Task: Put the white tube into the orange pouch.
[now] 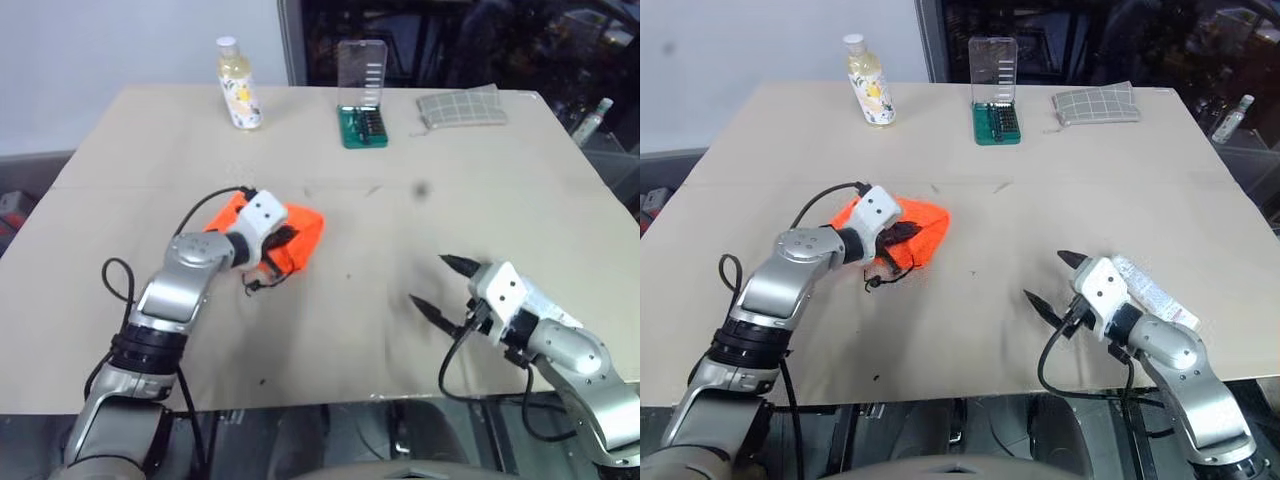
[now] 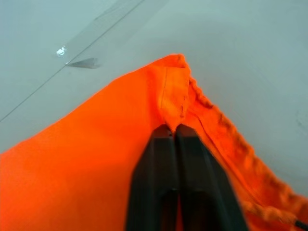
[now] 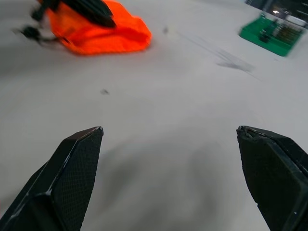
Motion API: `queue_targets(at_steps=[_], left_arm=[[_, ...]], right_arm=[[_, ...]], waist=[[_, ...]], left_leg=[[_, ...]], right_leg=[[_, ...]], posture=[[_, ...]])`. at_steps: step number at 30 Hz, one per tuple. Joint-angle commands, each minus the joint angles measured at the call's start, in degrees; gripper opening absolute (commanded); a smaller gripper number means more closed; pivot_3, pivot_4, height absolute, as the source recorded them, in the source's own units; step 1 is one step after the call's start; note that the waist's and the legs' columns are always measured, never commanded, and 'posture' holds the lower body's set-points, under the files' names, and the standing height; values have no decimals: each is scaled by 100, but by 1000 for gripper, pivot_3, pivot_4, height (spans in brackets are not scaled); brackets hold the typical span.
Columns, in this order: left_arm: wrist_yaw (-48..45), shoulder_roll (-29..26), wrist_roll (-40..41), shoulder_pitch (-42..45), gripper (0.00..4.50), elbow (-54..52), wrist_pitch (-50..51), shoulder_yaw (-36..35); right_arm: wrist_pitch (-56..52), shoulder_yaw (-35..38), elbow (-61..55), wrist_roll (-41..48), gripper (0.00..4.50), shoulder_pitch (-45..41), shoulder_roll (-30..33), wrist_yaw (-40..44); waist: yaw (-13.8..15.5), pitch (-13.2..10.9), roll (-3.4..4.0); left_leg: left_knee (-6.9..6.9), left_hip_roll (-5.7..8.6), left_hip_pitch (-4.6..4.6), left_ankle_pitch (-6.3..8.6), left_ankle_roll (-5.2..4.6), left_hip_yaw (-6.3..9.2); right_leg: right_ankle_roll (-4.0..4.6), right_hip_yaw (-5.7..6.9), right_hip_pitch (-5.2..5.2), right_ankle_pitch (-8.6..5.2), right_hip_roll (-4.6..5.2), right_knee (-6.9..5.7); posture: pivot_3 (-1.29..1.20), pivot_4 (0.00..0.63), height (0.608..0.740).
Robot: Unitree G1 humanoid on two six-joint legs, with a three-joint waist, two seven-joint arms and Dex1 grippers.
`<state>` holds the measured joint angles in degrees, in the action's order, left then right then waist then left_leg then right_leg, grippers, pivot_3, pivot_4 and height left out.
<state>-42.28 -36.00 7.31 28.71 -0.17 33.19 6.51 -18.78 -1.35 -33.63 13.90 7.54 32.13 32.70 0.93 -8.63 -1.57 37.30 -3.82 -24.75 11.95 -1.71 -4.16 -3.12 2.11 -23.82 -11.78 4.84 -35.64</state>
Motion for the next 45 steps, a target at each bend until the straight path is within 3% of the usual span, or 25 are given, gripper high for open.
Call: queue_targets(at_steps=[1, 9, 16, 21, 24, 26, 32, 33, 37, 41, 45], left_arm=[[-111, 168, 745, 461, 52, -19, 781, -654], [-600, -9, 2012, 1145, 52, 53, 2364, -1334], [-661, -129, 2474, 1176, 52, -459, 2775, -1305], [-412, -135, 2577, 1031, 52, -693, 2867, -1374], [-322, -124, 2665, 938, 0, -801, 2915, -1431], [-366, -212, 2673, 794, 0, -896, 2853, -1408], [-510, -432, 2686, 569, 0, -1018, 2687, -1330], [-507, -435, 2681, 567, 0, -1000, 2670, -1322], [-496, -424, 2680, 581, 0, -914, 2608, -1308], [-543, -445, 2618, 569, 0, -771, 2495, -1257], [-591, -445, 2615, 625, 0, -739, 2436, -1163]], right_arm=[[-131, 473, -338, -511, 4500, 130, 220, -408], [-730, 1068, -10, -1026, 4500, 542, 757, -450], [-1138, 1120, 1000, -1080, 4500, 315, 837, -452], [-1821, 1125, 1048, -907, 4500, 392, 954, -244], [-2030, 1129, 1050, -792, 3837, 369, 940, -193], [-2112, 1144, 1017, -742, 3094, 303, 947, -185], [-2719, 1048, 491, -473, 200, 46, 1070, -17], [-2798, 1013, 372, -399, 27, -27, 1072, 16], [-3106, 697, -190, 129, 27, -689, 865, 222], [-3038, -469, -203, 204, 27, -1697, 548, 450], [-2799, -1670, 710, -28, 27, -3048, -215, 576]], waist=[[-2, 0, 0], [-24, -2, -3], [-8, -5, -9], [-3, -3, -13], [1, 1, -19], [4, 1, -20], [-7, 7, -30], [-7, 7, -30], [-41, 4, -27], [-99, -6, -18], [-115, -13, -26]], left_leg=[[0, 1, 0, 0, 0, 0], [-1, 8, 3, 0, 0, 4], [2, 10, 2, 0, -1, 5], [5, 15, 3, -1, -1, 8], [4, 16, 2, -1, -2, 11], [4, 17, 1, -1, -2, 11], [4, 18, 4, -1, -2, 14], [4, 18, 4, -1, -1, 14], [3, 17, 4, -1, -2, 13], [-2, 14, 2, -1, -2, 14], [-3, 19, 2, -1, -2, 14]], right_leg=[[-1, 0, 0, 0, 0, 0], [-14, -3, 3, -8, -1, -2], [-14, -4, 3, -9, 2, -2], [-10, -6, 7, -6, 5, -2], [-1, -6, 8, -1, 5, -2], [-1, -6, 8, -1, 5, -1], [-4, -6, 7, -2, 6, -2], [-4, -6, 7, -2, 6, -2], [-1, -7, 5, -1, 6, -2], [-1, -8, -1, -1, 1, -3], [0, -7, 1, 0, 4, -2]], posture=[[0, 150, 740], [0, 150, 740], [0, 150, 740], [0, 150, 740], [0, 150, 740], [0, 150, 740], [0, 150, 740], [0, 150, 740], [0, 150, 740], [0, 150, 740], [0, 150, 740]])
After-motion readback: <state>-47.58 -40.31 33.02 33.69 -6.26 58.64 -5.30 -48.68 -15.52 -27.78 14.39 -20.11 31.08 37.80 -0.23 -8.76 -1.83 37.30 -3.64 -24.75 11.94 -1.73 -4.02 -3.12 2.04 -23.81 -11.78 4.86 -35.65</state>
